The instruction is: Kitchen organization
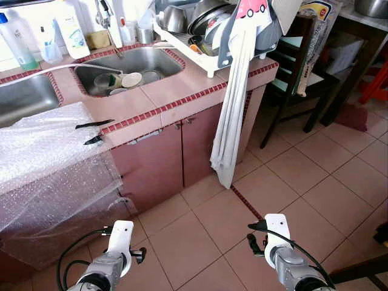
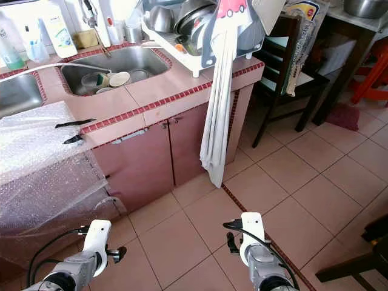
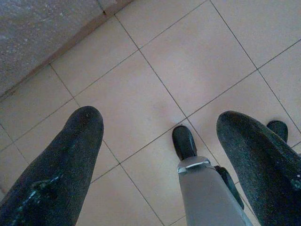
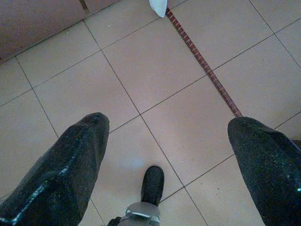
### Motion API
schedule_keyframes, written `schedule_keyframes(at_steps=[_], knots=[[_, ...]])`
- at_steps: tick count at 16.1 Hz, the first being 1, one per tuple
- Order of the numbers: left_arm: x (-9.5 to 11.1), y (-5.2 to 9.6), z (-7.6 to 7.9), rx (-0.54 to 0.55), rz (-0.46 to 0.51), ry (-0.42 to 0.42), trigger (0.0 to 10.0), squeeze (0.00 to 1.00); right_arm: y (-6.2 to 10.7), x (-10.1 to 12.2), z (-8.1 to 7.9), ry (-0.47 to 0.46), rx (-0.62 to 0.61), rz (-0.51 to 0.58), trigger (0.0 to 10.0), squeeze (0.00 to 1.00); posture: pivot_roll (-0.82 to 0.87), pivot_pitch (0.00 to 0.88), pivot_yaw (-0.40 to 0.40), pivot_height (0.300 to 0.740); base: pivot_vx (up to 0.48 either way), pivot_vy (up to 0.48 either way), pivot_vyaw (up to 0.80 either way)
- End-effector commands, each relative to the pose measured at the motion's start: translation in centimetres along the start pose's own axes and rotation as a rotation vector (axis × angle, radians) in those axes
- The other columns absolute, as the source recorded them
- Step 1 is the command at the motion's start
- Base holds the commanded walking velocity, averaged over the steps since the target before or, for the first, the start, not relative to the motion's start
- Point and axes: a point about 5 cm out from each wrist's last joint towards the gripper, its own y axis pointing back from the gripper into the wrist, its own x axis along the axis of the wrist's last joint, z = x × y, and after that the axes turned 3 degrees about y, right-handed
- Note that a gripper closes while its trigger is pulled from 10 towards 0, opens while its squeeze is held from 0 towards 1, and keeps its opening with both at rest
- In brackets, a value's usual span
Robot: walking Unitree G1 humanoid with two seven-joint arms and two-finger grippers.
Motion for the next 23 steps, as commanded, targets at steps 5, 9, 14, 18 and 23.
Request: schedule_keyframes(at_steps=[5, 9, 14, 18, 23], knots=[[1.9, -0.1, 2.4, -0.043, 0.133, 0.012, 10.0, 0.00, 0.5, -3.5, -2.7, -0.127, 0.024, -0.150, 10.0, 0.00, -0.12, 0.000, 0.058, 0.740, 0.000, 0.000, 0.00], [1.9, -0.1, 2.4, -0.043, 0.133, 0.012, 10.0, 0.00, 0.5, -3.5, -2.7, -0.127, 0.024, -0.150, 10.0, 0.00, -0.12, 0.000, 0.058, 0.740, 0.000, 0.000, 0.00], [-0.2, 0.0, 1.3, -0.019, 0.092, -0.091, 10.0, 0.00, 0.7, -4.0, -2.6, 0.003, -0.005, -0.112, 10.0, 0.00, -0.17, 0.000, 0.094, 0.740, 0.000, 0.000, 0.00], [-0.6, -0.1, 1.4, -0.039, 0.070, -0.099, 10.0, 0.00, 0.8, -4.3, -2.7, 0.001, 0.002, -0.125, 10.0, 0.00, -0.17, 0.000, 0.098, 0.740, 0.000, 0.000, 0.00], [0.2, 0.1, 0.9, -0.041, 0.135, -0.106, 10.0, 0.00, 0.6, -2.9, -1.9, 0.168, 0.009, -0.038, 10.0, 0.00, -0.17, 0.000, 0.075, 0.740, 0.000, 0.000, 0.00]])
